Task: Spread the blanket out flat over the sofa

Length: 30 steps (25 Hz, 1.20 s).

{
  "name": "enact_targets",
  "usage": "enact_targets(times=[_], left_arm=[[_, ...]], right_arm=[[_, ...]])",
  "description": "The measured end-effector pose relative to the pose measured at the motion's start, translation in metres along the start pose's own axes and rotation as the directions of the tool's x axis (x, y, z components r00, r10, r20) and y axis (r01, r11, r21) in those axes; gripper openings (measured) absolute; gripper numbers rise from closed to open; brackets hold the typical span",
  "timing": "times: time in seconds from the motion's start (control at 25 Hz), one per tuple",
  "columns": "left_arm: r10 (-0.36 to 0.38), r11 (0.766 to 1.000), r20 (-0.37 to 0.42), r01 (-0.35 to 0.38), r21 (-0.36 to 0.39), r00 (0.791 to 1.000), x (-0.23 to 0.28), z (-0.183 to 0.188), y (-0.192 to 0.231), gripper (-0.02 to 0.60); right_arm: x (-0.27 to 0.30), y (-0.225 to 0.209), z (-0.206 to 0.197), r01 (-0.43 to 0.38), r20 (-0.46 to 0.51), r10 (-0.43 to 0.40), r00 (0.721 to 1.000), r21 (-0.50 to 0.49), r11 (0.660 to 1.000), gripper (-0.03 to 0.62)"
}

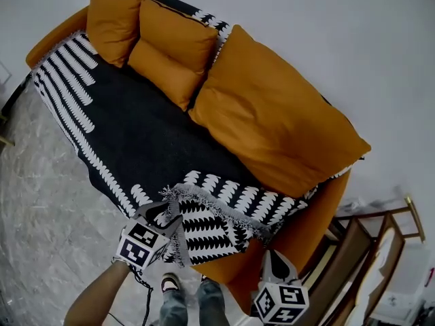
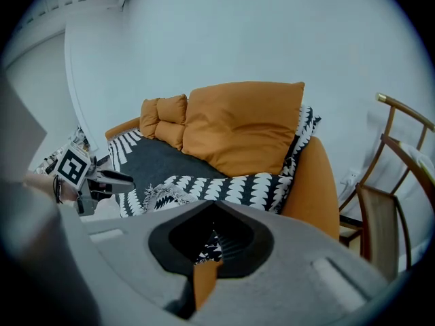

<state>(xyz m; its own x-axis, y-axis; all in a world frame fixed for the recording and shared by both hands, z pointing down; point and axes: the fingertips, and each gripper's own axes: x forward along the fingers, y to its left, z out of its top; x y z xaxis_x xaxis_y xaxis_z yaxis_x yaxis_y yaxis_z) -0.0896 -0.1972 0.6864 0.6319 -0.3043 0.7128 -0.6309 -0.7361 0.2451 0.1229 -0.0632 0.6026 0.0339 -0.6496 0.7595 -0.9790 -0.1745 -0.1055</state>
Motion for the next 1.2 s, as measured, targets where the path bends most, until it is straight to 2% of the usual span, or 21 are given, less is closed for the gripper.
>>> enact_targets(times=[0.4,0.6,0.76,0.92,1.2], left_arm=[[-0.082,0.995,-0.037,0.084,0.055,0.996,0.05,0.017,0.015,0.19],[-0.078,0.994,-0.076,0.084,0.075,0.994,0.074,0.019,0.022,0.19],[-0.06,0.99,-0.118,0.074,0.122,0.991,0.092,0.023,0.033,0.19],[-0.078,0.98,-0.173,0.108,0.169,0.982,0.108,0.028,0.035,0.19],[-0.111,0.956,-0.25,0.172,0.239,0.962,0.134,0.036,0.024,0.19]], right_arm=[[0.018,-0.009,0.004,-0.002,-0.019,0.002,1.0,0.005,1.0,0.005],[0.026,-0.013,0.008,-0.01,-0.025,0.01,1.0,0.013,1.0,0.005],[0.032,-0.01,0.013,-0.037,-0.023,0.037,0.999,0.004,0.999,0.005],[0.039,-0.01,0.017,-0.063,-0.018,0.063,0.998,-0.002,0.998,0.005],[0.046,-0.018,0.019,-0.054,-0.018,0.055,0.998,0.049,0.997,0.005]])
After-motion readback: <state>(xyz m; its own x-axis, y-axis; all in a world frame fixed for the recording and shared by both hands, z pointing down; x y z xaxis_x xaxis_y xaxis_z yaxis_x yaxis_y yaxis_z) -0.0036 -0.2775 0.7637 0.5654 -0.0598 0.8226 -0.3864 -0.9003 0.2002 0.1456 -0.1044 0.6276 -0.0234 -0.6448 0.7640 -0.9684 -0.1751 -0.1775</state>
